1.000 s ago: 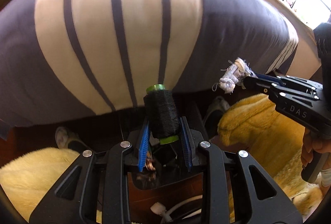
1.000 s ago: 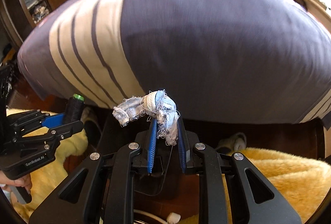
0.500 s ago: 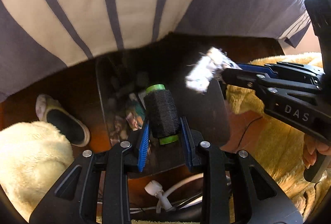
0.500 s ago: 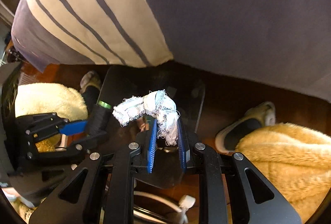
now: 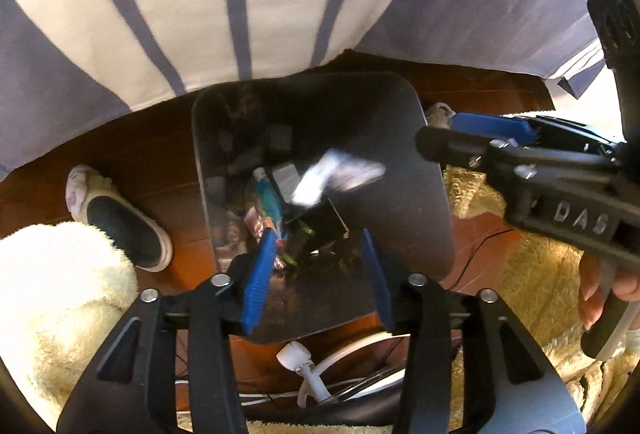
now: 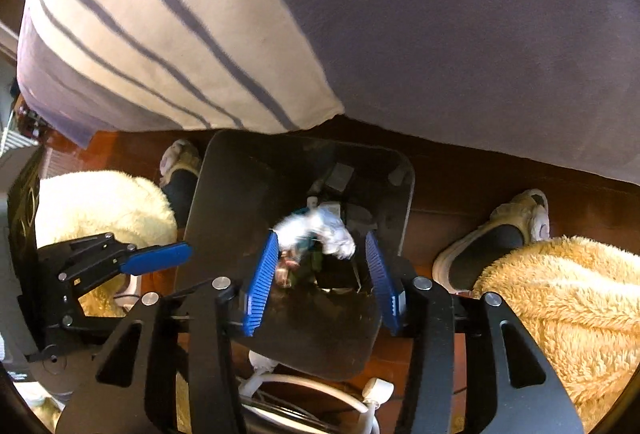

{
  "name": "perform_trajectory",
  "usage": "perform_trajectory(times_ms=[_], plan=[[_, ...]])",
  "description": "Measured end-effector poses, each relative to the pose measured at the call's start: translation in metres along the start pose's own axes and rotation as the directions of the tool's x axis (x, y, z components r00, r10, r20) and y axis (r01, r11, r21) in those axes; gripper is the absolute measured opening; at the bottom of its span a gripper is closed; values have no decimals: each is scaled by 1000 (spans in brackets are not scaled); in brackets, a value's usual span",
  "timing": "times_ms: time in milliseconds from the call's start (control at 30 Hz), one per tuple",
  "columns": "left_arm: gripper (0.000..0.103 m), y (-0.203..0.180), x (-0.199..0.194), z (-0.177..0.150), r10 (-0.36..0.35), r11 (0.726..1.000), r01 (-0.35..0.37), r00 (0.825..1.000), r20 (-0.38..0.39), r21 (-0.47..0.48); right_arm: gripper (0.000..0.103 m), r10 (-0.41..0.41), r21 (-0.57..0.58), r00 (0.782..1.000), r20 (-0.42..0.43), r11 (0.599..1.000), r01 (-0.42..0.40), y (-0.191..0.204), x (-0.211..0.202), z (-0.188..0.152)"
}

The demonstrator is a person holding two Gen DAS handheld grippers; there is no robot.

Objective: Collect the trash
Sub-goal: 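Lower both held items into the black bin and open both tools, then raise both open tools back over the bed items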

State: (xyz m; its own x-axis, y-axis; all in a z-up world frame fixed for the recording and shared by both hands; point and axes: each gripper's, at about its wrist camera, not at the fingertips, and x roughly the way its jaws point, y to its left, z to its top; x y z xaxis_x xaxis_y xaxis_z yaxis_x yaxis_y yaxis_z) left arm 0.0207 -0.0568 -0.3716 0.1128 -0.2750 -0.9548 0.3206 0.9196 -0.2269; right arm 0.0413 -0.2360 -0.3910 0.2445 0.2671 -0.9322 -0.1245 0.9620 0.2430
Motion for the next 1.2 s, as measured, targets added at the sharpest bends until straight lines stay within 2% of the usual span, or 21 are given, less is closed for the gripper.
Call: perform_trajectory(times_ms=[33, 167, 367, 533, 633, 833, 1000, 1133, 1200], plan=[[48, 1, -4, 0, 13, 1000, -13, 1000, 10, -1, 48, -1, 6, 1000, 7, 1000, 1, -2, -3, 1], [60, 3, -20, 2, 47, 999, -47, 997, 56, -2, 68, -15, 32, 998, 68, 999, 13, -10, -22, 3], [77, 5, -58, 7, 82, 997, -82, 986, 144, -10, 89, -70, 27, 985, 160, 997, 66, -10, -56, 6], [87, -1, -101, 18, 105, 994, -105, 964, 245, -14, 98, -92, 11, 968, 232, 996, 93, -5, -87, 15], [88, -5, -125, 25, 111, 994, -112, 949, 295, -14, 98, -108, -5, 949, 297, 993, 114, 0, -111, 23], [89, -6, -174, 49, 102, 994, -103, 911, 400, -19, 99, -105, -22, 894, 435, 992, 128, 7, -169, 53], [89, -2, -207, 79, 118, 992, -123, 883, 454, -19, 99, -120, -26, 855, 504, 988, 154, 4, -197, 89], [89, 5, -225, 112, 148, 988, -155, 857, 493, -25, 99, -143, -19, 838, 526, 983, 180, 0, -206, 125], [89, 8, -231, 129, 166, 984, -173, 845, 508, -34, 99, -152, -14, 837, 526, 982, 188, -3, -209, 139]])
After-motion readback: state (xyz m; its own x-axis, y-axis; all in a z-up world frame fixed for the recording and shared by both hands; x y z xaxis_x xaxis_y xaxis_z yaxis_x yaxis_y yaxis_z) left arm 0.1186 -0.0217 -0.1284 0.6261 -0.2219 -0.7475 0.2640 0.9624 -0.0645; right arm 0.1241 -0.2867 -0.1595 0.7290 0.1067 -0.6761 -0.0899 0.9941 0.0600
